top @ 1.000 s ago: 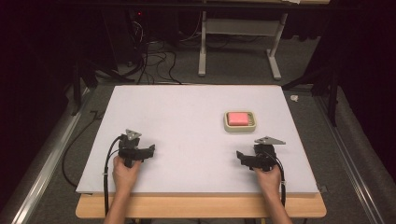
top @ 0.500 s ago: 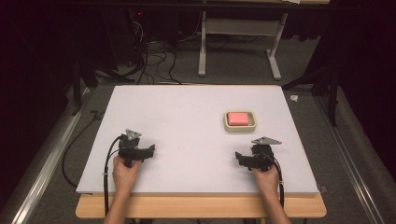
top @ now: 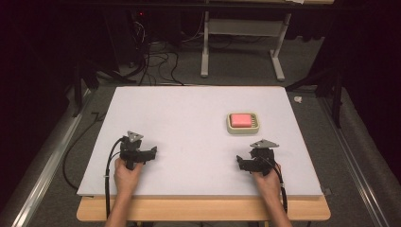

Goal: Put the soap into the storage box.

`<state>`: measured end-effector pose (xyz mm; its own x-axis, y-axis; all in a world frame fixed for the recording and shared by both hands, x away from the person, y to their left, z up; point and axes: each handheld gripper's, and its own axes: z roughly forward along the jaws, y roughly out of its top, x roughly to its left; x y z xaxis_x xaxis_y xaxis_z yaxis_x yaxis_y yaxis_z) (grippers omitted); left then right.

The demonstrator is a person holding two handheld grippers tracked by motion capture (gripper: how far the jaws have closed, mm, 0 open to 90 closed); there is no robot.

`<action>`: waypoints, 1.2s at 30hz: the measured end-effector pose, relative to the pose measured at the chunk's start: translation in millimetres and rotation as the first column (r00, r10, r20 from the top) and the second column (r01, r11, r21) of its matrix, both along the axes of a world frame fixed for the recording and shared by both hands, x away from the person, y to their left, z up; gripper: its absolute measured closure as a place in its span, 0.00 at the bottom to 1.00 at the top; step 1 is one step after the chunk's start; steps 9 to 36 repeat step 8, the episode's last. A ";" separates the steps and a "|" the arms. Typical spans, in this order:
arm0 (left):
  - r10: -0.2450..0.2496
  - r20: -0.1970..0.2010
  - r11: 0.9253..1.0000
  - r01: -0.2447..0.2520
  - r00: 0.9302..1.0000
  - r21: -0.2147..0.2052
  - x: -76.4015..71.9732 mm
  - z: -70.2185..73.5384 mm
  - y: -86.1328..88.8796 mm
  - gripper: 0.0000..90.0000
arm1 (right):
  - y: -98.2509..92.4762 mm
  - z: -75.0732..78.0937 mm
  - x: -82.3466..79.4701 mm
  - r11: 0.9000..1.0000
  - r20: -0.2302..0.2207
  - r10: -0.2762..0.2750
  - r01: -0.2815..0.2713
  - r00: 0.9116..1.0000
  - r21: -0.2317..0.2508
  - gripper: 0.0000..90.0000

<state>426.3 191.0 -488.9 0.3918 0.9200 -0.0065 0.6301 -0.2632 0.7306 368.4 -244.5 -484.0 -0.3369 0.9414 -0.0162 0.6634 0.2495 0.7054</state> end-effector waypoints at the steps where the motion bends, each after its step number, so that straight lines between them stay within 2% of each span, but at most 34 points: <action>1: 0.000 0.001 1.000 0.000 1.000 0.000 -0.1 0.0 -0.1 0.17 | -0.2 0.0 0.1 1.000 0.001 0.002 -0.002 1.000 -0.001 0.17; 36: -0.001 -0.001 1.000 0.001 1.000 0.000 0.0 0.1 0.1 0.17 | -0.3 -0.1 0.2 1.000 0.000 0.002 -0.002 1.000 0.001 0.16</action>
